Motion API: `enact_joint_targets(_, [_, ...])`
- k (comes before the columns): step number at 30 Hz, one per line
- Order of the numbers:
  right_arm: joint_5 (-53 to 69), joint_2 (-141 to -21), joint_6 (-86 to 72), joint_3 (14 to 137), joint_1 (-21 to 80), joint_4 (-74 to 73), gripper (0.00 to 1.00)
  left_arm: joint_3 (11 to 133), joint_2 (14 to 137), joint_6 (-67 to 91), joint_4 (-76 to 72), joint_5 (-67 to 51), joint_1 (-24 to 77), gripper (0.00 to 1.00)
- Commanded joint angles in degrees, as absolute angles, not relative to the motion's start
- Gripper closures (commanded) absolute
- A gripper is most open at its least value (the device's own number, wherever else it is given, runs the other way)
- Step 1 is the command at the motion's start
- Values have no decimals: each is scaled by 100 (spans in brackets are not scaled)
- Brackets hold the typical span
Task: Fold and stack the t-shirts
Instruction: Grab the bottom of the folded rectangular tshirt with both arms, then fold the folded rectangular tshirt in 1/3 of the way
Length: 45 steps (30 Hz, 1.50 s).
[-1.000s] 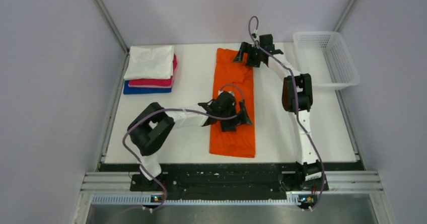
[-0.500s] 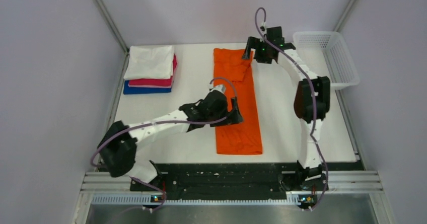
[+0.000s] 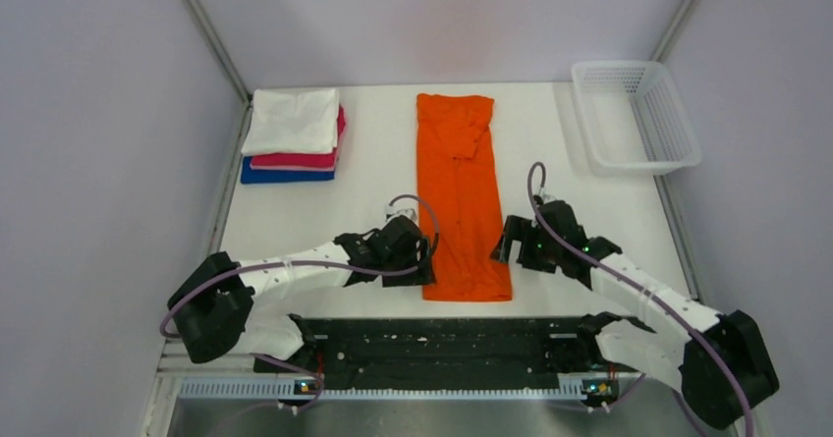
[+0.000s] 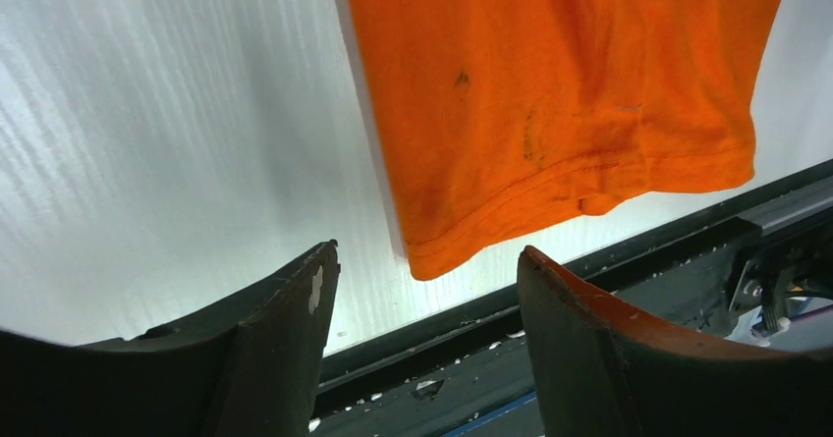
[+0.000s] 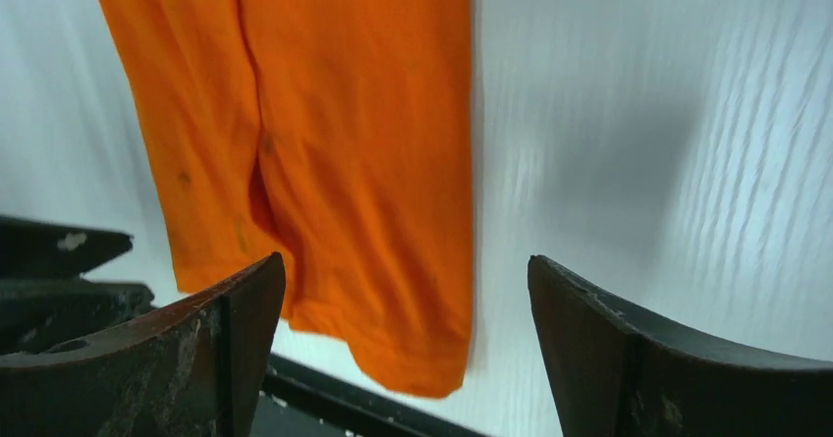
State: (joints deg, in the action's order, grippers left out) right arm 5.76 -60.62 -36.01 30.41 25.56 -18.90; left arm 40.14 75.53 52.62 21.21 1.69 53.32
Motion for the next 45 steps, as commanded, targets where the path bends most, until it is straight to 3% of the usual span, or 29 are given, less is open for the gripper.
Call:
enact_joint_targets(1, [679, -5053, -4178, 2639, 3003, -2283, 11, 3962, 7800, 5332, 1735, -227, 5434, 31])
enact_joint_targets(5, [1195, -4743, -4384, 2223, 3427, -2525, 24, 3923, 8082, 5446, 1661, -332, 5549, 46])
enact_joint_targets(9, [890, -4905, -4511, 2088, 3805, -2703, 32, 4080, 8504, 5554, 1635, -236, 5759, 47])
enact_joint_targets(12, [599, -4974, -4553, 2008, 3832, -2781, 37, 4214, 8797, 5568, 1708, -229, 5790, 55])
enact_joint_targets(14, [623, -5048, -4551, 1980, 3832, -2587, 44, 4238, 8863, 5580, 1733, -169, 5791, 70])
enact_joint_targets(16, [649, -5145, -4556, 1912, 3832, -2312, 61, 4294, 8889, 5623, 1831, -59, 5791, 97])
enact_joint_targets(20, [712, -5407, -4588, 1760, 3841, -1901, 100, 4482, 8867, 5645, 2253, 337, 5792, 100])
enact_joint_targets(24, [898, -4980, -4902, 1647, 4231, -1995, 100, 4170, 8434, 5666, 2457, 119, 5844, 100])
enact_joint_targets(31, [291, -4104, -6236, 1557, 5993, -2182, 100, 3651, 7391, 6085, 2995, 33, 5929, 100])
enact_joint_targets(39, [-1070, -4424, -5451, 2583, 5890, -2078, 100, 4875, 7510, 5571, 3685, 1006, 5669, 100])
enact_joint_targets(45, [-1064, -5306, -4699, 3085, 4623, -1066, 100, 6112, 8578, 5053, 3631, 830, 4756, 100])
